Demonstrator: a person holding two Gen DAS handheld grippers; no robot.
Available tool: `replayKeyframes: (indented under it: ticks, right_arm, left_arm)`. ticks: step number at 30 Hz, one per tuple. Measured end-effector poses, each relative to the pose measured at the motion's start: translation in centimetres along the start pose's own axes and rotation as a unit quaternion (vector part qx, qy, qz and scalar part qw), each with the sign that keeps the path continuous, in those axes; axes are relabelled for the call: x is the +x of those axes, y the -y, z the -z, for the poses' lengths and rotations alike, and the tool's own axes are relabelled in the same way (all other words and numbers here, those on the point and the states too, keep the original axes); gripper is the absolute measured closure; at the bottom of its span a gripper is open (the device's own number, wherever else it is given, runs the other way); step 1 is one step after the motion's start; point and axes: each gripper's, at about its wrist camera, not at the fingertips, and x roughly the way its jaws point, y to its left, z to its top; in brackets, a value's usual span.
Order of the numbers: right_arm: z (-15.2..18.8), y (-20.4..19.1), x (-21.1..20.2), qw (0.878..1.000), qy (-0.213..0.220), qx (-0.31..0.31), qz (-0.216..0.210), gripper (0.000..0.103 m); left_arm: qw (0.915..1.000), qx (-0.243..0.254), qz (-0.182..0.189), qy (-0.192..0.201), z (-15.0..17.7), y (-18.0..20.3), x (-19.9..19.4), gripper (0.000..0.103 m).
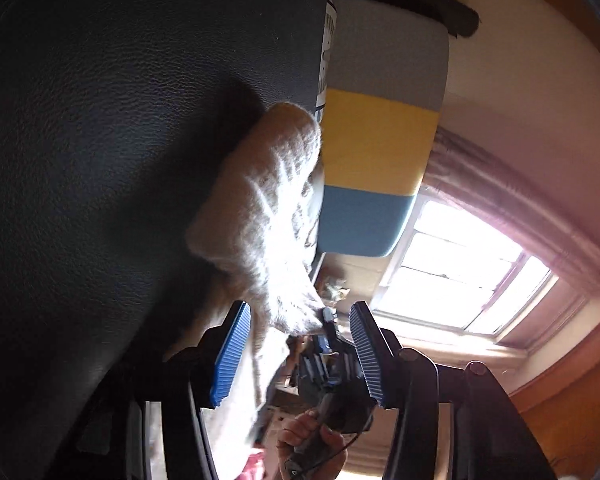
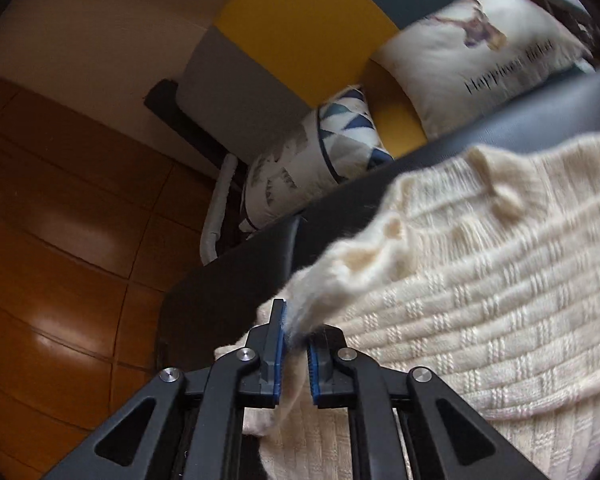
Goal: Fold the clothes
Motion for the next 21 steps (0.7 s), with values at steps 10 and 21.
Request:
replayKeyframes:
  ticks: [10,21]
  right_arm:
    - [-5.7,-4.0,-5.7,0.995,0.003,-0.095,0.011,0.089]
    - [2.6,11.3,-0.2,0.984,-0.061,0.139,-0.093,0.016]
  left_arm:
    - [0.9997,-0.006,-0.022,-0.011,2.2,1.5,8.3,0.044]
    - [0.9976,0.012,-0.063,-0.024,1.3,0.7,6.4,0.044]
